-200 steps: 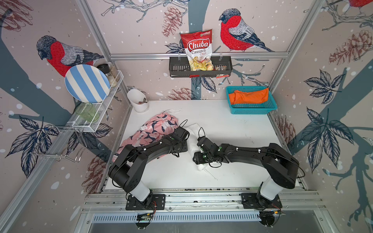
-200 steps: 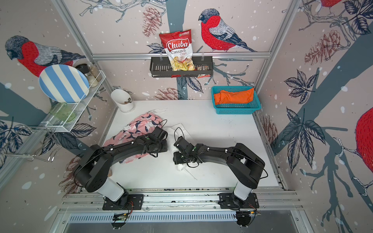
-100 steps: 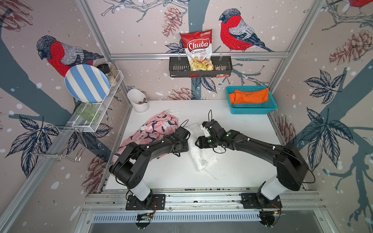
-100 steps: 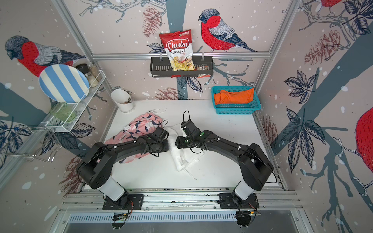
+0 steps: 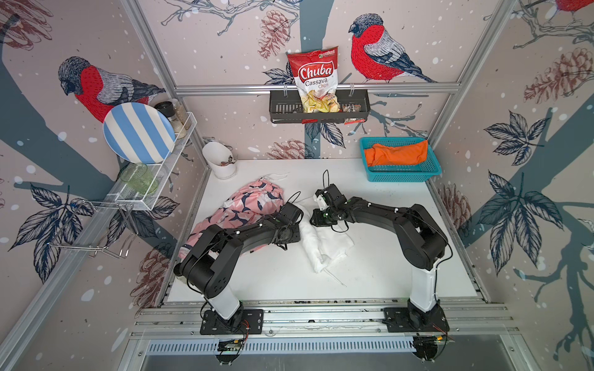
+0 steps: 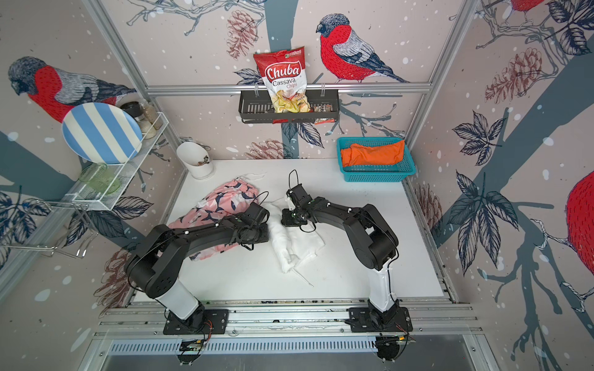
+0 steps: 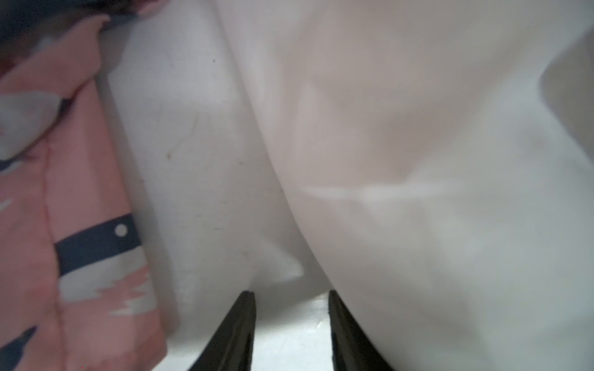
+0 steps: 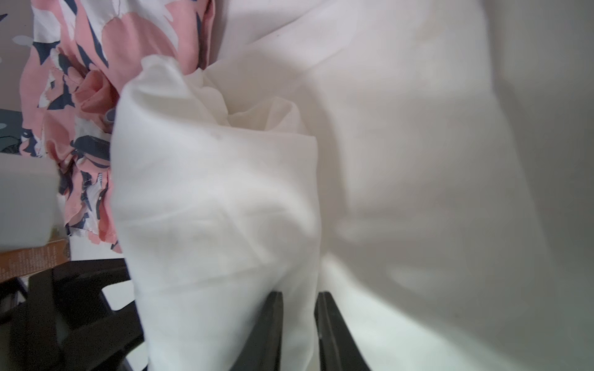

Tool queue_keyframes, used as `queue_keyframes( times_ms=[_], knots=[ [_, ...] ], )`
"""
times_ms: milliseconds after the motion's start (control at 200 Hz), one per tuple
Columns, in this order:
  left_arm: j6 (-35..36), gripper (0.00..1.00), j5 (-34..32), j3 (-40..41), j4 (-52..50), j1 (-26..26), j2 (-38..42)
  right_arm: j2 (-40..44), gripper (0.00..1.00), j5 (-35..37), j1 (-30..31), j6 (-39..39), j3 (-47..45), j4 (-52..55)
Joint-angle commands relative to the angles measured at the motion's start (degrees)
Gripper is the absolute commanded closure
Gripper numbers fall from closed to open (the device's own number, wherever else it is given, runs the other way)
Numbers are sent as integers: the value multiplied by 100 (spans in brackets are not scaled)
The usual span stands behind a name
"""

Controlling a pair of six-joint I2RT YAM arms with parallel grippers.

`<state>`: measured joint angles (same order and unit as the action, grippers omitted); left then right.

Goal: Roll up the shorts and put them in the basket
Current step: Roll the shorts at the center of the board.

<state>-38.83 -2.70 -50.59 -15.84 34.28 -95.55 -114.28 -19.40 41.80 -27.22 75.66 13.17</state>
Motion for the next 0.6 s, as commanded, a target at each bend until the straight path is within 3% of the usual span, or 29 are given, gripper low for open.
queue_keyframes(
  times_ms=[0,235,595],
  knots=[
    [70,58,125,5,21,-1,-68,-112,78,-682,86,-87,140,-407],
    [84,58,169,-3,42,-1,-64,-298,81,-1540,189,-649,9,-1270],
    [75,58,-8,58,-216,-1,423,-870,80,-703,69,-422,133,-972]
  ],
)
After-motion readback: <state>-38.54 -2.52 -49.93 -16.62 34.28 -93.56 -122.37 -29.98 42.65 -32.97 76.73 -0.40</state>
